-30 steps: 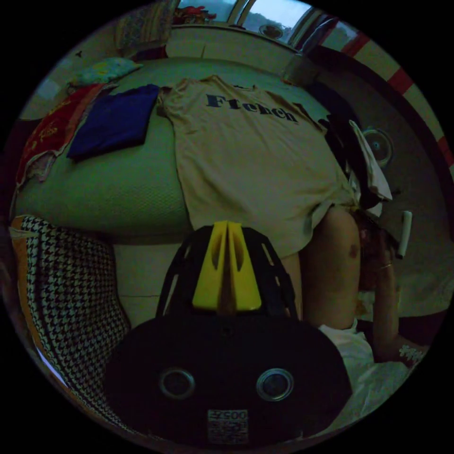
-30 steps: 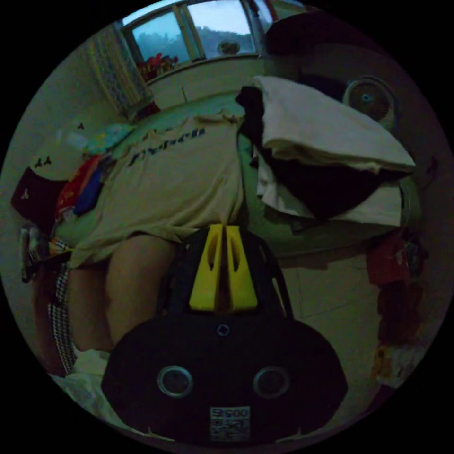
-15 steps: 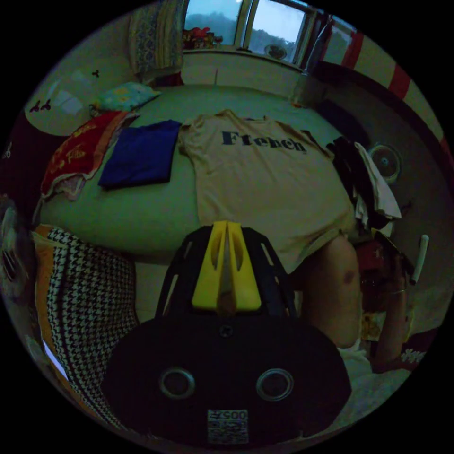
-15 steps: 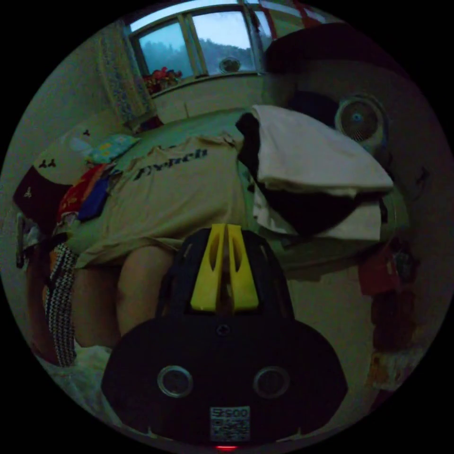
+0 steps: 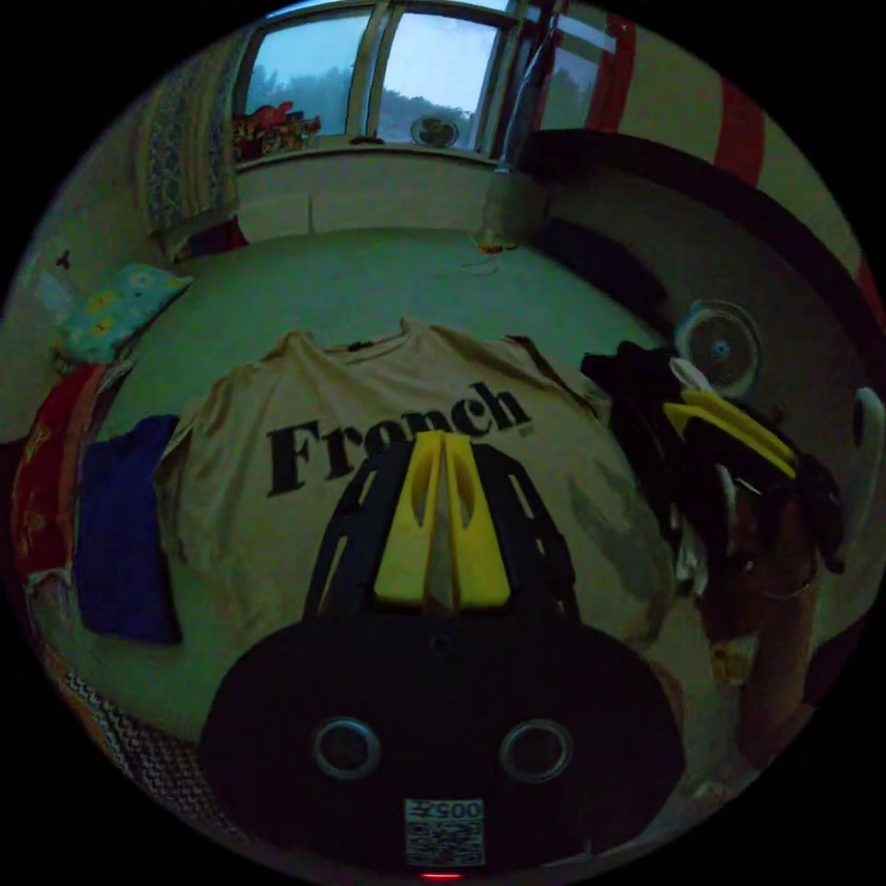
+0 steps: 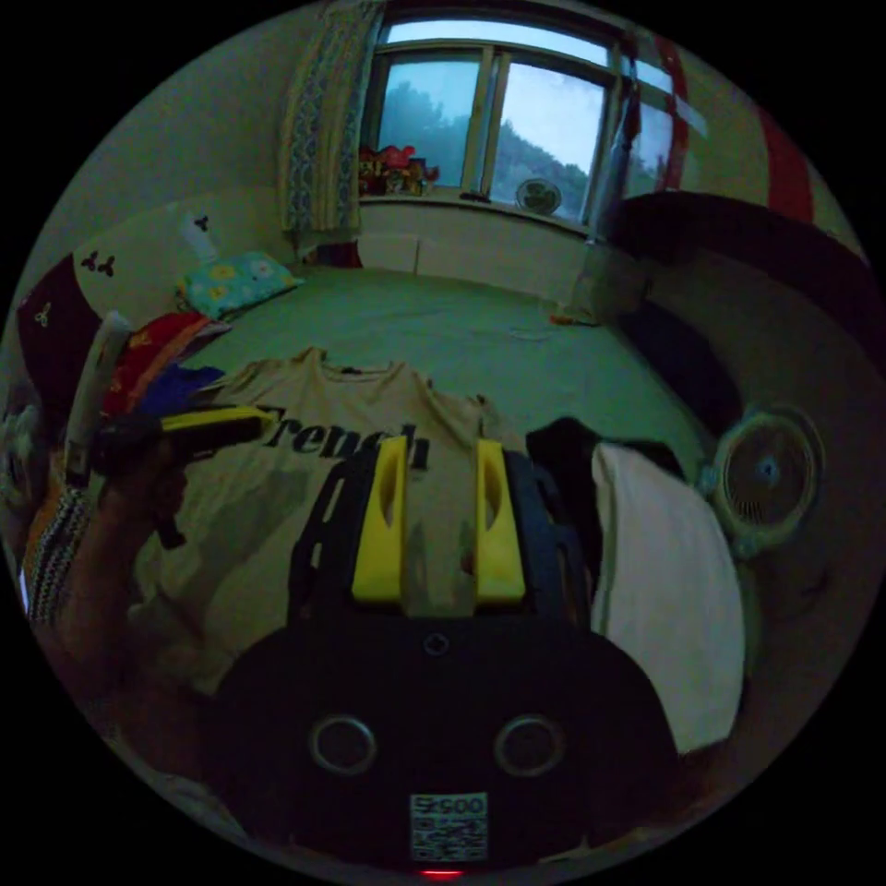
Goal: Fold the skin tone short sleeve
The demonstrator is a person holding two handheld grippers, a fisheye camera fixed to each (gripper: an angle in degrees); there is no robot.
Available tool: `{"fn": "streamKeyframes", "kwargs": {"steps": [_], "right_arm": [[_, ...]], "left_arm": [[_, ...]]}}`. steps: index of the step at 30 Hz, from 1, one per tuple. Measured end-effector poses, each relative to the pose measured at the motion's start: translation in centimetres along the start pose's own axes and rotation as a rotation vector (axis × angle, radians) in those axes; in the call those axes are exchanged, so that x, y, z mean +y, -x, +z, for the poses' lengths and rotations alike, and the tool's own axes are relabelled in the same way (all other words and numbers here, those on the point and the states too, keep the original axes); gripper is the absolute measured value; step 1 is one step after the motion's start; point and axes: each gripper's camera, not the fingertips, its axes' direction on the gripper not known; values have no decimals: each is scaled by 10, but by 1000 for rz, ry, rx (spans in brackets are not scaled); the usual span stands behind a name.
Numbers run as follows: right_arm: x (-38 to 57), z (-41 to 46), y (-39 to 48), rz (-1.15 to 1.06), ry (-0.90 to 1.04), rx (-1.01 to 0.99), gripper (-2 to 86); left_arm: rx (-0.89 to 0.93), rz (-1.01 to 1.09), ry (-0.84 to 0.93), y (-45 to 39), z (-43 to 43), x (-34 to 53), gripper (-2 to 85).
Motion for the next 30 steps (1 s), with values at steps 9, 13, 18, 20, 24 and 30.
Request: {"fn": "streamKeyframes", "kwargs": {"steps": [9,13,18,20,24,30], "right_arm": [[-157,229,-51,51,327,-34,94],[-179,295,-54,58,454,-16,27],[-206,312,-75,177,394,103,-13],[-217,309,-93,257,340,203,-11],[-232,320,-124,331,328,141,0],[-246,299,-129,245,214,9,76]], "left_arm": [[-11,-127,42,34,106,-46,-4],[-15,-162,36,47,135,-68,-4],[-25,-154,40,54,178,-97,-5],[-9,-158,38,57,191,-105,-6],[21,-175,43,63,220,-124,-6],[28,-175,35,70,257,-149,-6]]}}
